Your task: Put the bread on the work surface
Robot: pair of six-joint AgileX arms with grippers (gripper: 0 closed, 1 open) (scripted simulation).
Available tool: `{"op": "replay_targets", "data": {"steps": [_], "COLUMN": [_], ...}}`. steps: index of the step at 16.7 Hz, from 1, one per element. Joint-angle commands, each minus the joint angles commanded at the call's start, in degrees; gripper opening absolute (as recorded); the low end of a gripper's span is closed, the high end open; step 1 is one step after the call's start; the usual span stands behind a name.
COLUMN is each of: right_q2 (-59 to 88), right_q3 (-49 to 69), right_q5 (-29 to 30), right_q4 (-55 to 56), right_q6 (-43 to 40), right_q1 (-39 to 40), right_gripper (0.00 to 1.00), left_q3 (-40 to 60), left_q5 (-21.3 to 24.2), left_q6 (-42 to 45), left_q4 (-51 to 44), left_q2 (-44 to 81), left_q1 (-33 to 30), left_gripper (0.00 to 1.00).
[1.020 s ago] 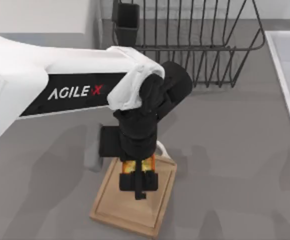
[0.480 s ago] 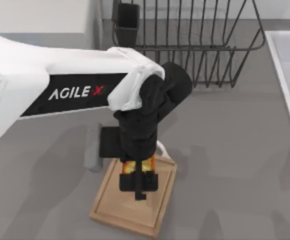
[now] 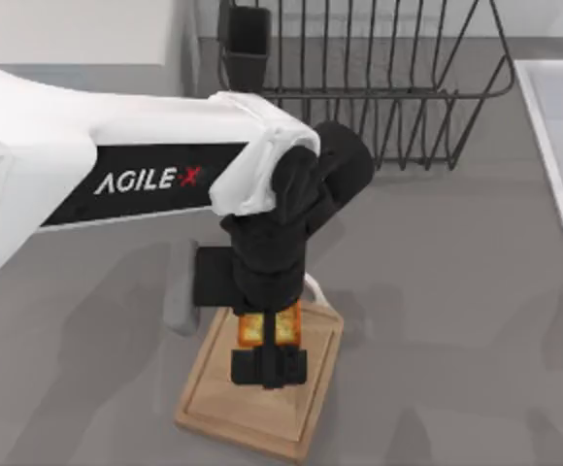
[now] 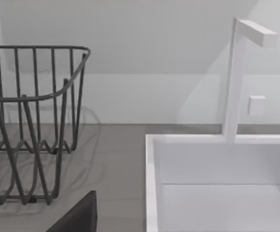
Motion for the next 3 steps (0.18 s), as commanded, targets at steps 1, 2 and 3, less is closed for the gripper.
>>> {"op": "replay_targets", "data": {"steps": [1,2,3], "right_q2": [0.0,0.0,0.0], "right_q3": [0.0,0.0,0.0], "right_q5": [0.0,0.0,0.0], "right_q4": [0.0,0.0,0.0], "right_q6": [0.0,0.0,0.0], "right_q1": [0.0,0.0,0.0], "right_gripper": [1.00,1.00,1.00], "left_q3": [0.0,0.0,0.0], "left_q5": [0.0,0.0,0.0], "left_q6": [0.0,0.0,0.0], "left_q4": [0.0,0.0,0.0], "left_q2": [0.0,0.0,0.0], "left_q1": [0.0,0.0,0.0], "left_gripper": [1.00,1.00,1.00]}}
